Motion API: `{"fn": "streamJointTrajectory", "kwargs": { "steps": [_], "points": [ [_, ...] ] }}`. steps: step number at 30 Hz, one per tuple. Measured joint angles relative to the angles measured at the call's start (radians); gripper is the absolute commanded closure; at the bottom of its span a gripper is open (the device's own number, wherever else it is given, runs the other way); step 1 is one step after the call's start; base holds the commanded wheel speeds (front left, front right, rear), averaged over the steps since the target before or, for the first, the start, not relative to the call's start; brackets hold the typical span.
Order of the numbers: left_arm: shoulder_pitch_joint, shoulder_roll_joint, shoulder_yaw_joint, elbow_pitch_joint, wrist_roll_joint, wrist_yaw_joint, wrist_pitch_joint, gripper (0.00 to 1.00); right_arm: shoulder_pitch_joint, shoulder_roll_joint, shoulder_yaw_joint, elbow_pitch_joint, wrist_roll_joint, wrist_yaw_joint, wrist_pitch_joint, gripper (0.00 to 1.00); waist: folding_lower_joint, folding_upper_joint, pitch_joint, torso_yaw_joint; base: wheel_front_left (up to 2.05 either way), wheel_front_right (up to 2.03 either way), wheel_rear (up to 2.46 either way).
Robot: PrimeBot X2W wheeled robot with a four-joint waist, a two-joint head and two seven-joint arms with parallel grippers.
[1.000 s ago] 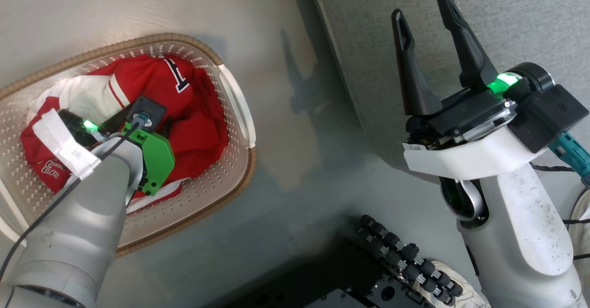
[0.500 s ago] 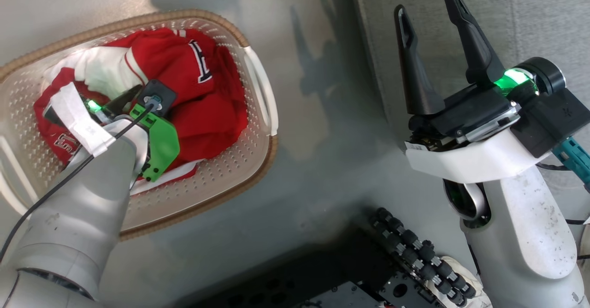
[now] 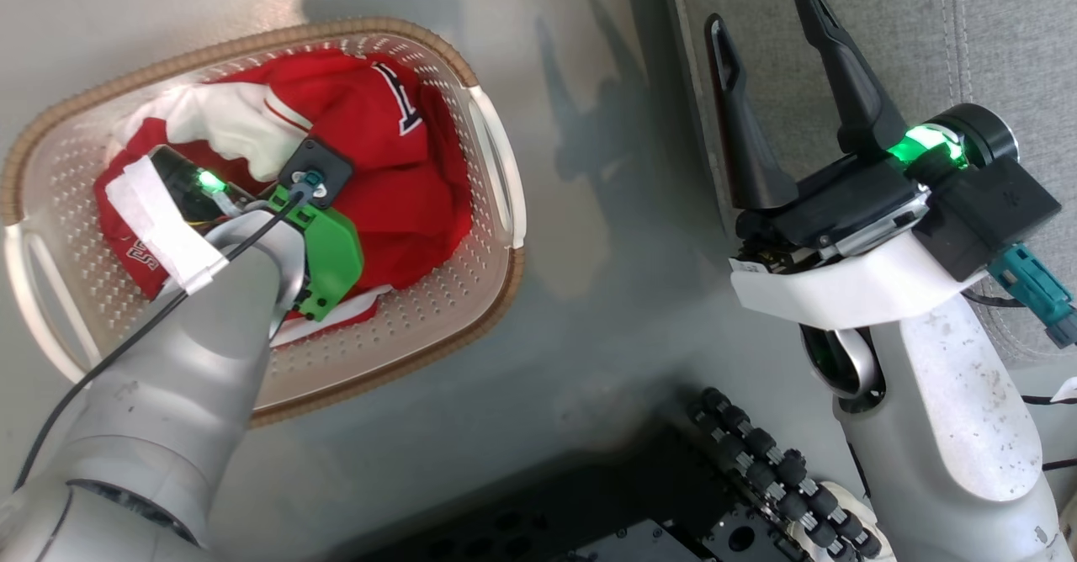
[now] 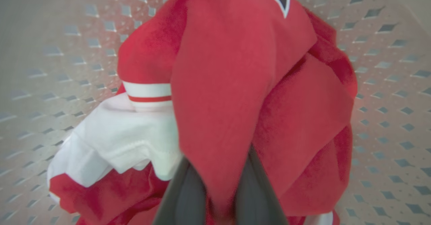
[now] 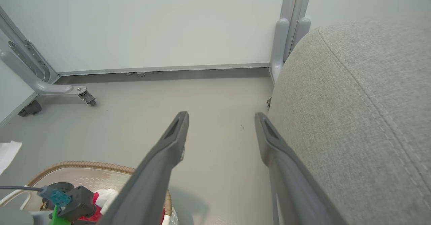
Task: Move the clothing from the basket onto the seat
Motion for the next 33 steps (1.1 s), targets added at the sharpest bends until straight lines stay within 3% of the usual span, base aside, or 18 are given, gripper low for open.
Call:
{"fn": "streamJointTrajectory", "kwargs": {
  "steps": [12,17,33],
  "points": [
    [0.074,-0.056,-0.058,-0.089,-0.113,0.000,-0.053,1.00,0.022,0.001,-0.008,0.080,-0.028,0.000,0.000,0.00,0.0000,0.0000,-0.137,0.050,0.00,0.00,0.00],
    [0.119,-0.062,-0.054,-0.196,-0.164,0.000,-0.055,1.00,0.051,0.001,-0.015,0.105,-0.041,0.000,0.000,0.00,0.0000,0.0000,-0.207,0.079,0.00,0.00,0.00],
    [0.361,-0.038,0.132,-0.587,-0.151,0.000,-0.055,1.00,0.207,0.001,-0.057,0.178,-0.067,0.000,0.000,0.00,0.0000,0.0000,-0.487,0.189,0.00,0.00,0.00]
  ]
}}
